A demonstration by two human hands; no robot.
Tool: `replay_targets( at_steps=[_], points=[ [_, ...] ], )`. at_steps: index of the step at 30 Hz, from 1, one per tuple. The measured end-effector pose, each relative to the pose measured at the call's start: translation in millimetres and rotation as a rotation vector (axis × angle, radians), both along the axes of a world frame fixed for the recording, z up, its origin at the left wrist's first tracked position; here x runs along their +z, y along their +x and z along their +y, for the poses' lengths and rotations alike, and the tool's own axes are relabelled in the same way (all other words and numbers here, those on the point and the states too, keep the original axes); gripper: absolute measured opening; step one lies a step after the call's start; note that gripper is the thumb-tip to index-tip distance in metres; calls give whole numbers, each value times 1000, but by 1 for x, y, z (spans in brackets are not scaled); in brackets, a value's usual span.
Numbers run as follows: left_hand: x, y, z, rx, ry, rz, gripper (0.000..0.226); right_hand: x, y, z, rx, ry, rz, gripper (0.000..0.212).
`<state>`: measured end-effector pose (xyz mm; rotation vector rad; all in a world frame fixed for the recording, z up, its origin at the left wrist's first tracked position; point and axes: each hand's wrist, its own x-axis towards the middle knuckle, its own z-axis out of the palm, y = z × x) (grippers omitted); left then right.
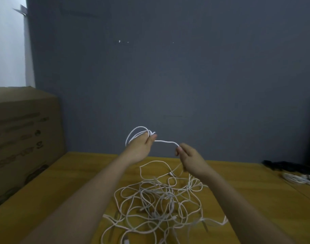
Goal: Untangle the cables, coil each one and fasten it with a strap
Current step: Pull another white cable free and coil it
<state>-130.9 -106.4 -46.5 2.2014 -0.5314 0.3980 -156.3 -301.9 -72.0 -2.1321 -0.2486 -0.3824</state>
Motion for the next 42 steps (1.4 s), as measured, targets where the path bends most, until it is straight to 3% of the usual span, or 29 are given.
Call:
replay_targets(
  at_steps=[3,5,7,9,12,15,17,19,22,25,28,31,33,36,38,42],
  points=[
    [-8,-6,6,-17,153,4,42,12,-9,-11,-180,-373,-202,19],
    [-8,-15,8,-59,185,11,47,30,-15,-18,-318,-583,-492,22],
    [-5,-28,7,-140,94,52,47,45,-16,-23,-320,-544,-682,26],
    [1,-40,2,-262,-51,149,46,51,-13,-22,-327,-438,-754,21],
    [8,-56,-3,-501,-304,353,45,36,-5,-7,-276,-312,-627,17],
    [11,-66,-3,-644,-484,453,41,3,-7,14,-46,-140,-321,22],
    [9,-66,-3,-653,-599,461,35,-19,-13,28,28,-10,-189,31],
    [5,-64,-7,-609,-745,456,28,-35,-16,39,64,106,-78,26],
    [3,-58,-15,-458,-826,392,26,-49,-22,47,137,41,102,21],
    [4,-52,-18,-330,-764,319,23,-52,-34,46,148,-289,80,12],
    [2,-51,-24,-233,-717,280,21,-49,-47,49,109,-689,-23,22],
    [-7,-45,-30,-78,-310,82,18,-45,-57,52,-6,-967,-263,23],
    [-15,-41,-29,-26,-5,7,20,-39,-63,46,-15,-928,-348,20],
    [-22,-36,-23,-33,290,29,20,-25,-69,22,-66,-706,-306,19],
    [-22,-36,-22,-66,382,41,28,-14,-69,0,-153,-625,-312,18],
    [-11,-44,-27,-186,379,24,37,2,-57,-32,-339,-888,-507,25]
  ],
)
